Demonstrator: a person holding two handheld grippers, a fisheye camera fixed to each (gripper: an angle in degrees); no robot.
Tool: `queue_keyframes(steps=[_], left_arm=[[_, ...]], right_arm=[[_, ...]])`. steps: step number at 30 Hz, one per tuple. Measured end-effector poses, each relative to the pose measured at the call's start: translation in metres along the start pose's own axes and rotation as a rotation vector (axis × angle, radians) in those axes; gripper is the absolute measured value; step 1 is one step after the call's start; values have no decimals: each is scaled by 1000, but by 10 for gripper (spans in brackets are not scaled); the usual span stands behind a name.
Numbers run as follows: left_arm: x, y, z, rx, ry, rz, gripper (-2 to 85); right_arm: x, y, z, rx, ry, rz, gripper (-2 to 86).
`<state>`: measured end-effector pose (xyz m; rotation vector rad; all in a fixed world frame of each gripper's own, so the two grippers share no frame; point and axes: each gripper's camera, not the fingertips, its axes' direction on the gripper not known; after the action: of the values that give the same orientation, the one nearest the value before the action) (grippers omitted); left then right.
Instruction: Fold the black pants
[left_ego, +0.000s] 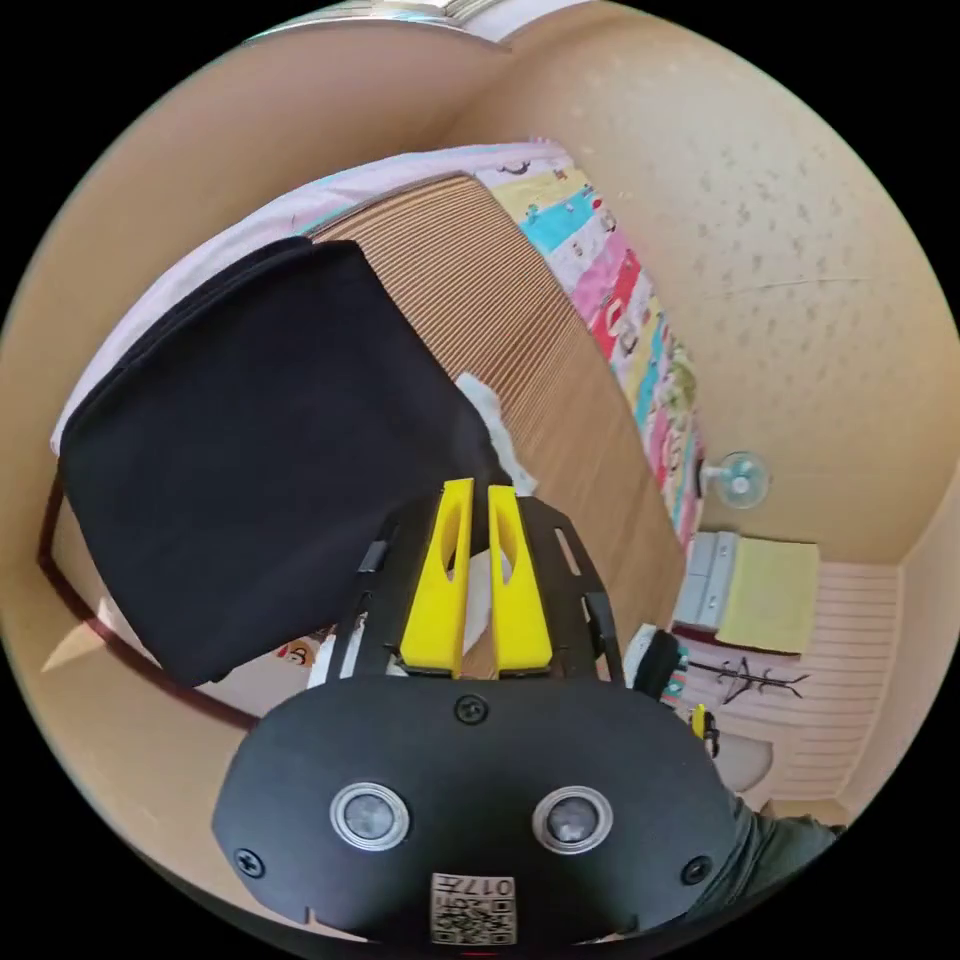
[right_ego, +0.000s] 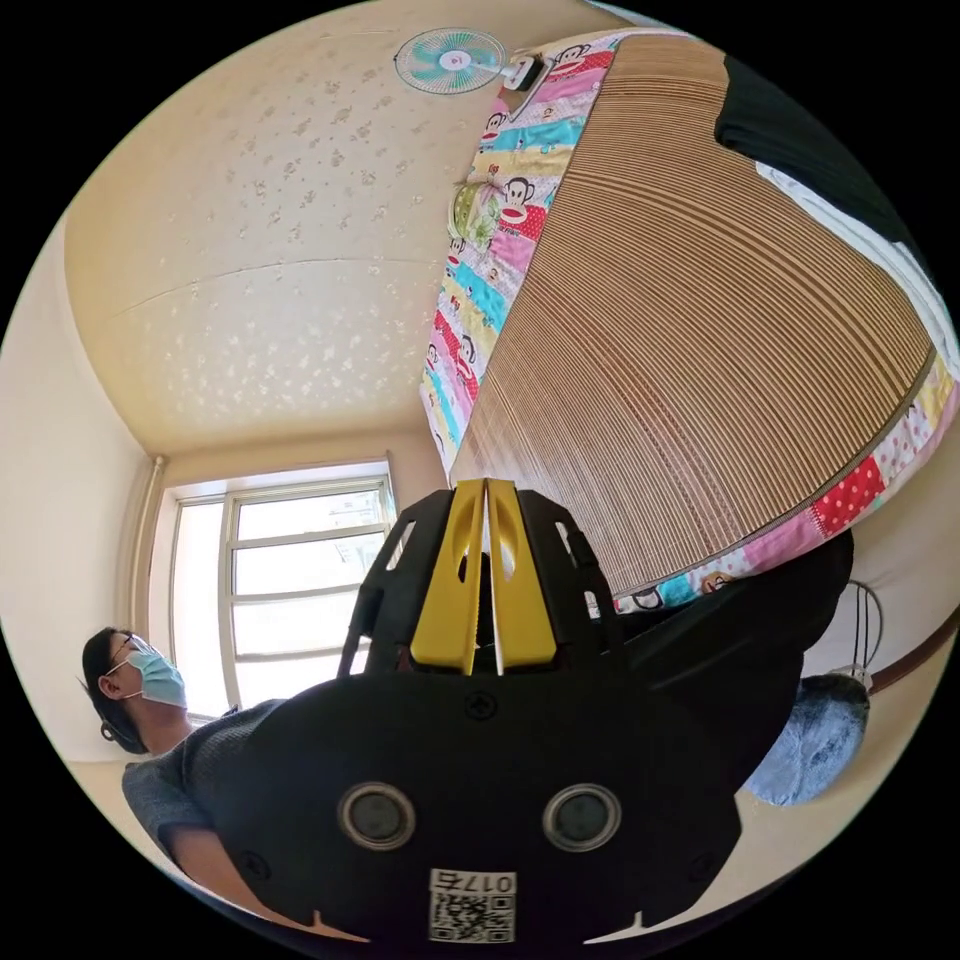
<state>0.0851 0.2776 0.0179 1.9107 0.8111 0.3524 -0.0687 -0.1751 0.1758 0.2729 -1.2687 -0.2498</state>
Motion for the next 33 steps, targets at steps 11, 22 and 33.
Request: queue_keyframes(steps=[11, 22, 33], left_arm=[[193, 117, -131, 223, 275, 613, -10], [383, 239, -78, 280, 1145, 1046, -9], [496, 355, 84, -33, 1043, 1180, -9]], right_arm=[[-10, -60, 54, -240, -147, -256, 10], [-81, -35, 56, -595, -401, -727, 180], [-96, 19, 39, -745, -780, -957, 95]])
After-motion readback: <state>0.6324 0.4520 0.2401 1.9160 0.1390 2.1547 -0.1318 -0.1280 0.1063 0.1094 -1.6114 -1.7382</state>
